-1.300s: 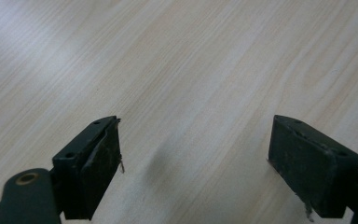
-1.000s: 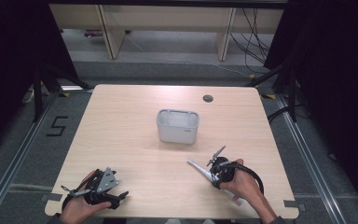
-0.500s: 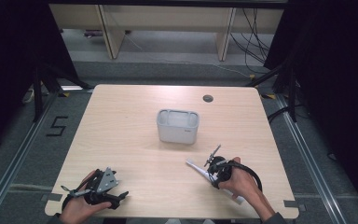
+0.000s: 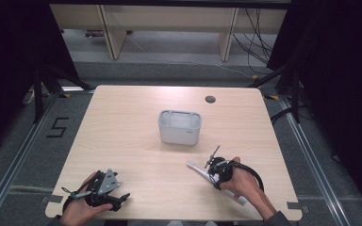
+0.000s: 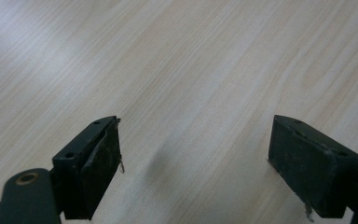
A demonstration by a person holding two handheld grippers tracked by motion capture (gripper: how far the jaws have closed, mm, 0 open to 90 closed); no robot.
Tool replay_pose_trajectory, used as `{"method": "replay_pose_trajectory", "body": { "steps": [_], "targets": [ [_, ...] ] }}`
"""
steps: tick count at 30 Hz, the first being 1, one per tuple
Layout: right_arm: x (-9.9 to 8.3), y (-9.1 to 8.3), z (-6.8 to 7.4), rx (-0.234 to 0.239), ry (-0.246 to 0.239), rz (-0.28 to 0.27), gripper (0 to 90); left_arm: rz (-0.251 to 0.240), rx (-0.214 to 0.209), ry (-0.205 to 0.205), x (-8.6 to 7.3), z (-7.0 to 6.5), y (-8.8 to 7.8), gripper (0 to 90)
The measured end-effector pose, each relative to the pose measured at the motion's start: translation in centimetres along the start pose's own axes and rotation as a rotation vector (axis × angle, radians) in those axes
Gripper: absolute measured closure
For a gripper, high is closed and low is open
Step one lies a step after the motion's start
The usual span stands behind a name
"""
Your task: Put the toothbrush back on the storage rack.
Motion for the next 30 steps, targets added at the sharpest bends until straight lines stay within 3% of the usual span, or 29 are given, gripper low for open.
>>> {"method": "replay_pose_trajectory", "body": {
  "steps": [8,10,15,16,18,21,22,24,25,28,29,30],
  "targets": [
    [0.0,0.1,-0.1,0.011,-0.036,-0.017,66.4,0.000,0.000,-0.002,0.0,0.0,0.0,16.4],
    [-0.1,-0.1,-0.1,0.000,-0.021,-0.011,66.5,0.002,0.001,-0.002,0.0,0.0,0.1,16.4],
    [-0.1,-0.3,-0.2,0.006,-0.056,-0.059,66.6,-0.001,-0.001,-0.004,0.0,0.0,0.1,16.4],
    [-0.2,-0.6,-0.1,0.013,-0.030,-0.083,66.6,-0.001,0.001,-0.003,0.0,0.0,0.0,16.4],
    [-0.2,-0.7,-0.2,0.009,-0.052,-0.086,66.6,-0.001,0.002,-0.003,0.0,0.0,0.0,16.4],
    [-0.3,-1.3,-0.2,0.003,-0.031,-0.099,66.6,-0.002,0.002,-0.002,0.0,0.0,0.0,16.4],
    [-0.2,-1.6,-0.3,0.006,-0.046,-0.121,66.6,-0.002,0.002,-0.003,0.0,0.1,0.0,16.4],
    [-0.3,-2.1,-0.3,0.007,-0.027,-0.132,66.6,-0.001,0.003,-0.003,0.0,0.1,0.0,16.4],
    [-0.1,-2.9,-0.5,0.009,-0.029,-0.181,66.6,-0.002,0.003,-0.003,0.0,0.1,0.0,16.4],
    [0.1,-3.6,-0.7,0.010,-0.025,-0.225,66.6,-0.002,0.002,-0.004,0.0,0.1,0.0,16.4],
    [0.0,-3.9,-0.8,0.009,0.000,-0.233,66.6,-0.002,0.003,-0.002,0.0,0.1,0.0,16.4],
    [0.3,-4.2,-0.9,0.012,-0.014,-0.268,66.6,-0.002,0.004,-0.003,0.0,0.1,0.0,16.4]
  ]
}}
Point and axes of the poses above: each handheld gripper's, and its own axes: y roughly forward along the jaws, x roughly out of its top, z roughly to its left, the point moved 10 cm from there along y, roughly forward along the jaws, and after that the axes turned 3 degrees about z, right-handed, at the moved point
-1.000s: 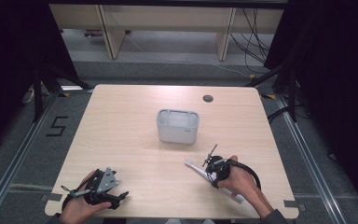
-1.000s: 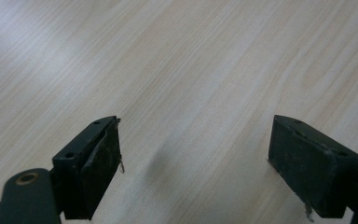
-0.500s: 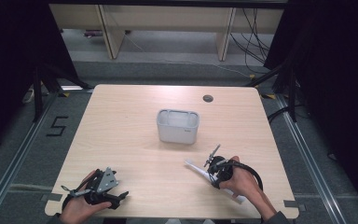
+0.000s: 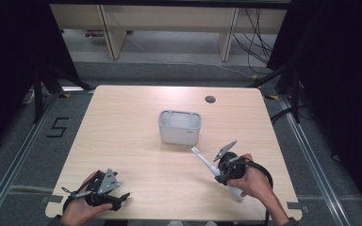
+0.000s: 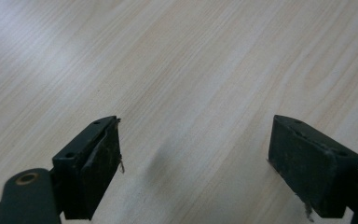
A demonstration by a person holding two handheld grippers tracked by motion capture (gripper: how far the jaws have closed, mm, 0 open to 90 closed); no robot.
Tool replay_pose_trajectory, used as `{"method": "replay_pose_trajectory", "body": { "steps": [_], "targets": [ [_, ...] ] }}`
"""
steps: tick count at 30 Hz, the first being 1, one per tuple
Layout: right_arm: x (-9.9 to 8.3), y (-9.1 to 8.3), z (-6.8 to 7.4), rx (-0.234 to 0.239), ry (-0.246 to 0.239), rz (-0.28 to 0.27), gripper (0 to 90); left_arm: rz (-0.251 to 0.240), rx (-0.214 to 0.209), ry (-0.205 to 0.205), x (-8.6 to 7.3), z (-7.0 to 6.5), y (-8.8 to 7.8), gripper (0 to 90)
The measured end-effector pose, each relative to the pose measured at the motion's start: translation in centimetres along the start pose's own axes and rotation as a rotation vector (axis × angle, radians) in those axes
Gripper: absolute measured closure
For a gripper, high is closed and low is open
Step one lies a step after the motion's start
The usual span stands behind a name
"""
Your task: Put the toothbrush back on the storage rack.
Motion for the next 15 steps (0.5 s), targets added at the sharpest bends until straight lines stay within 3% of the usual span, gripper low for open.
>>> {"method": "replay_pose_trajectory", "body": {
  "steps": [1,2,3,8,11,12,13,14,15],
  "targets": [
    [0.1,-0.3,-0.1,-0.008,0.023,-0.018,66.6,-0.001,-0.001,-0.001,0.0,0.0,0.0,16.4],
    [0.3,-0.5,0.0,0.001,0.011,-0.044,66.7,0.000,-0.001,-0.001,0.0,0.0,0.0,16.4],
    [0.5,-0.7,0.2,0.015,0.046,-0.074,66.7,0.000,-0.001,-0.001,0.0,0.0,0.0,16.4],
    [1.0,-1.1,-0.1,0.011,0.030,-0.153,66.7,0.000,-0.001,-0.001,0.0,0.0,0.0,16.4],
    [1.3,-1.3,-0.2,-0.011,0.043,-0.195,66.7,0.001,-0.001,-0.001,0.0,0.0,0.0,16.4],
    [1.4,-1.5,-0.1,-0.007,0.067,-0.214,66.7,0.000,0.000,-0.001,0.0,0.0,0.0,16.4],
    [1.4,-1.8,0.1,0.012,0.054,-0.225,66.7,0.000,-0.001,-0.001,0.0,0.0,0.0,16.4],
    [1.6,-1.9,0.0,-0.003,0.061,-0.253,66.7,0.001,-0.002,-0.001,0.0,0.0,0.0,16.4],
    [1.8,-2.1,-0.2,-0.002,0.017,-0.287,66.7,0.003,-0.001,-0.004,-0.1,0.0,0.0,16.4]
  ]
}}
Point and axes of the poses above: each handheld gripper's, and its own axes: y roughly forward along the jaws, x roughly out of its top, z roughly to its left, the point moved 10 cm from there along y, roughly forward along the jaws, and after that the axes turned 3 degrees about z, right-handed, at the moved point
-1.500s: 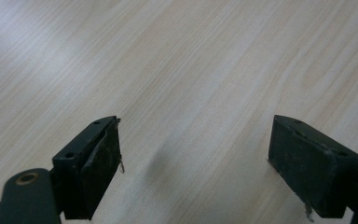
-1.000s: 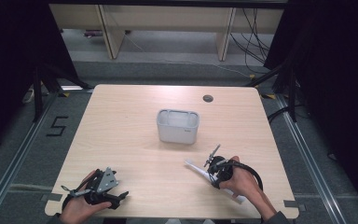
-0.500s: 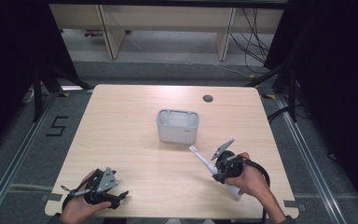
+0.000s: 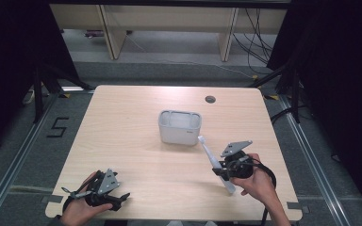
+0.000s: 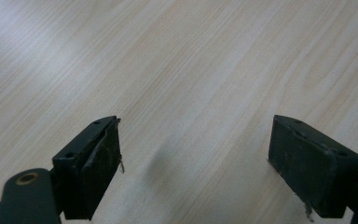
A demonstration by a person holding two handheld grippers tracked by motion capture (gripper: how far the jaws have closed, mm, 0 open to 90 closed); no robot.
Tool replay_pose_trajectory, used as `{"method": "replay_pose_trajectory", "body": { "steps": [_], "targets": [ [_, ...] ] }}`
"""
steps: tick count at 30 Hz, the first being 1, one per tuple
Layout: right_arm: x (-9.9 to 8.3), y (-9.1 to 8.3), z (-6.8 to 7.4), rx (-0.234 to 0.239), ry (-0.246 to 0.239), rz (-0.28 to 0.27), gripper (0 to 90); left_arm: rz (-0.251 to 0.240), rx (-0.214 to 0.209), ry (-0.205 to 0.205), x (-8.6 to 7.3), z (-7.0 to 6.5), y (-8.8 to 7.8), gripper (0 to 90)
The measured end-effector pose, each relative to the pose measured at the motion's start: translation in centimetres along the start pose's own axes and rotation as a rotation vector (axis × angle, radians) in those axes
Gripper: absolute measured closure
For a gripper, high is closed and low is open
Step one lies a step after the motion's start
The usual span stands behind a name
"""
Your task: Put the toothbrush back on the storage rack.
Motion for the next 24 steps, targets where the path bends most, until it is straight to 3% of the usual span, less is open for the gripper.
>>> {"method": "replay_pose_trajectory", "body": {
  "steps": [4,5,6,9,10,13,21,23,24],
  "targets": [
    [0.8,-0.9,-0.1,0.001,0.002,-0.067,66.7,-0.002,-0.002,0.003,0.1,0.0,0.0,16.4],
    [1.0,-1.5,-0.1,0.006,0.031,-0.082,66.7,0.001,0.000,0.003,0.0,0.0,0.0,16.4],
    [1.0,-1.5,-0.1,0.006,0.031,-0.082,66.7,0.001,0.000,0.003,0.0,0.0,0.0,16.4],
    [2.1,-2.2,-0.2,0.015,0.035,-0.176,66.7,-0.002,-0.002,0.002,0.0,0.0,0.0,16.4],
    [2.1,-2.2,-0.2,0.015,0.035,-0.176,66.7,0.000,-0.001,0.002,0.0,0.0,0.0,16.4],
    [3.1,-2.6,-1.1,-0.002,0.042,-0.261,66.6,-0.002,-0.002,0.003,0.0,0.0,0.0,16.4],
    [3.8,-3.0,-1.7,-0.008,0.084,-0.317,66.6,0.001,-0.003,0.003,0.0,0.0,0.0,16.4],
    [4.3,-3.1,-2.2,-0.026,0.061,-0.342,66.7,-0.001,-0.001,0.003,0.0,0.0,0.0,16.4],
    [4.3,-3.1,-2.0,-0.010,0.083,-0.336,66.7,-0.002,-0.002,0.002,0.0,0.0,0.0,16.4]
  ]
}}
Point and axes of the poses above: each handheld gripper's, and its own axes: y roughly forward along the jaws, x roughly out of its top, z roughly to its left, the point moved 10 cm from there along y, roughly forward along the jaws, and after that the axes turned 3 degrees about z, right-handed, at the moved point
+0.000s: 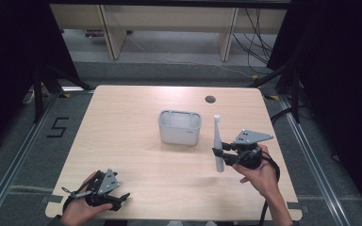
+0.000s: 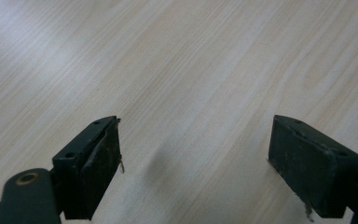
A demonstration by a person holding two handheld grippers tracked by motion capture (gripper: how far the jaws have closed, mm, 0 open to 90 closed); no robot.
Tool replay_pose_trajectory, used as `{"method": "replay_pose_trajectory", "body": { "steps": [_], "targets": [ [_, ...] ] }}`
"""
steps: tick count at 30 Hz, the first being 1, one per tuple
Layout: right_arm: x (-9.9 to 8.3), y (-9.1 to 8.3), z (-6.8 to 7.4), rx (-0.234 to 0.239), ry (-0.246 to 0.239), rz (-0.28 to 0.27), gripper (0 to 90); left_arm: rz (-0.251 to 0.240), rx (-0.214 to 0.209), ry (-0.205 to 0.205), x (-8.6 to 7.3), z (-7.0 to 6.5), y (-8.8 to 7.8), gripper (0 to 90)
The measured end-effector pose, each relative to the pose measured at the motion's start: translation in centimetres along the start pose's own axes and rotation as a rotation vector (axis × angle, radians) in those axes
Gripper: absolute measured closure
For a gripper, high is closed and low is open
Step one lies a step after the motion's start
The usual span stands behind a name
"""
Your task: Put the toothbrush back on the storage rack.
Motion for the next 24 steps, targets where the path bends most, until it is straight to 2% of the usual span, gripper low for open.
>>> {"method": "replay_pose_trajectory", "body": {
  "steps": [3,4,6,8,9,10,16,18,19,20,22,24],
  "targets": [
    [0.6,0.0,-0.3,-0.013,0.002,-0.024,66.7,0.003,0.001,0.001,0.0,0.1,0.0,16.4],
    [0.9,0.0,-0.6,-0.020,-0.012,-0.036,66.7,0.001,0.003,0.001,0.0,0.0,0.0,16.4],
    [1.3,0.0,-0.5,-0.016,0.016,-0.040,66.7,0.003,0.000,-0.001,0.0,0.0,0.0,16.4],
    [1.6,0.0,-0.5,-0.010,0.018,-0.047,66.6,0.003,0.000,0.000,0.0,0.0,0.0,16.4],
    [2.1,0.0,-0.9,-0.024,-0.004,-0.058,66.6,0.002,0.003,0.000,0.0,0.1,0.0,16.4],
    [2.1,0.0,-0.9,-0.024,-0.004,-0.058,66.6,0.000,0.001,0.001,0.0,0.0,0.0,16.4],
    [3.5,0.2,-1.0,-0.019,0.038,-0.066,66.6,0.001,0.000,-0.001,0.0,0.0,0.0,16.4],
    [3.8,0.3,-1.2,-0.013,0.021,-0.080,66.7,0.003,-0.002,0.000,0.0,0.0,0.0,16.4],
    [4.0,0.4,-1.1,-0.016,0.059,-0.078,66.6,0.003,-0.002,0.000,0.0,0.0,0.0,16.4],
    [4.1,0.4,-1.4,-0.013,0.030,-0.077,66.6,0.002,0.001,0.000,0.0,0.0,0.0,16.4],
    [4.6,0.6,-1.6,-0.028,0.039,-0.078,66.6,0.002,-0.004,-0.001,0.0,0.0,0.0,16.4],
    [4.9,0.8,-1.7,-0.017,0.065,-0.073,66.6,0.004,-0.003,0.000,-0.1,0.0,0.0,16.4]
  ]
}}
Point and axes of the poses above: each handheld gripper's, and its own axes: y roughly forward along the jaws, x roughly out of its top, z roughly to its left, the point moved 10 cm from there along y, roughly forward along the jaws, and after that the axes turned 3 degrees about z, right-handed, at the moved point
